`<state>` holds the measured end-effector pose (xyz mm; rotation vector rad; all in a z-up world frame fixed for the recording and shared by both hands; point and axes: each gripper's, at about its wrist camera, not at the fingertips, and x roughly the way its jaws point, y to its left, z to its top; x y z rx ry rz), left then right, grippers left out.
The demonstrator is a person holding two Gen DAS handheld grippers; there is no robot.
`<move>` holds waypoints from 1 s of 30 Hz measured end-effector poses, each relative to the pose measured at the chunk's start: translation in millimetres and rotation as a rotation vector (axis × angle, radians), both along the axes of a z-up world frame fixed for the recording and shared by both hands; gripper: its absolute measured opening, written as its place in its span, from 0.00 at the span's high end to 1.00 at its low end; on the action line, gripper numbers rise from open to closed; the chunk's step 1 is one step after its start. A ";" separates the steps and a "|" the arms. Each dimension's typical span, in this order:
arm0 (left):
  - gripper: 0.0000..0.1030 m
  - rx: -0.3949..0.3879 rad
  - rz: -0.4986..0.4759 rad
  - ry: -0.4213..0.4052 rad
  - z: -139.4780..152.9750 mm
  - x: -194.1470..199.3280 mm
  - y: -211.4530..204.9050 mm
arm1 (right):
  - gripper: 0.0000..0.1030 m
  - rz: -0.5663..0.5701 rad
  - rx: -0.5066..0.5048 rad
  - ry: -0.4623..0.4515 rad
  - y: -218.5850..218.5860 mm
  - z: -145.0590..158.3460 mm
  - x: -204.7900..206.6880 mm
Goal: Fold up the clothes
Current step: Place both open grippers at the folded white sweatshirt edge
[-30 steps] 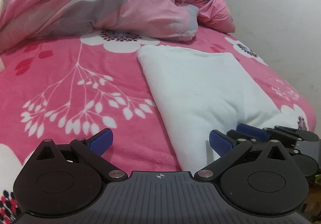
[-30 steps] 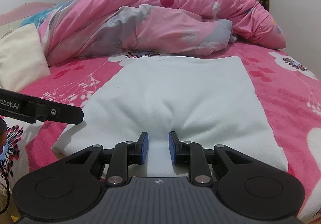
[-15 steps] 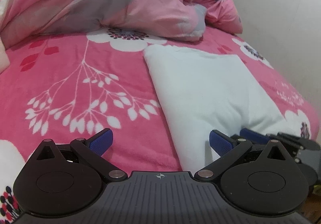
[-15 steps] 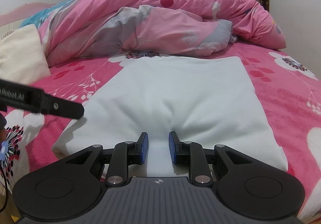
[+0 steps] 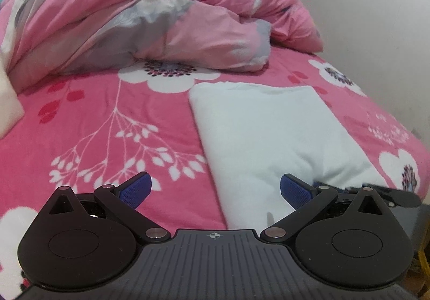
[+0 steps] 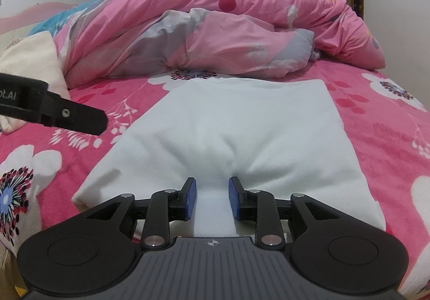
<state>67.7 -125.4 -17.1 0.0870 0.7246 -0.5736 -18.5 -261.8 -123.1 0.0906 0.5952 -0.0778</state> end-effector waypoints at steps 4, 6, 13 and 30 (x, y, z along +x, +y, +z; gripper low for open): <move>0.00 0.062 -0.027 -0.019 4.5 -7.7 -12.2 | 0.64 0.021 0.037 -0.044 -1.3 11.3 -11.8; 0.00 0.091 -0.027 -0.022 4.7 -9.4 -18.0 | 0.64 0.013 0.054 -0.085 -5.8 19.6 -20.2; 0.00 0.133 -0.023 -0.013 6.5 -5.9 -37.8 | 0.64 -0.071 0.067 -0.174 -33.9 40.4 -30.0; 0.00 0.193 -0.052 0.137 -39.4 9.1 -60.5 | 0.68 -0.129 0.046 -0.069 -55.9 8.6 -2.0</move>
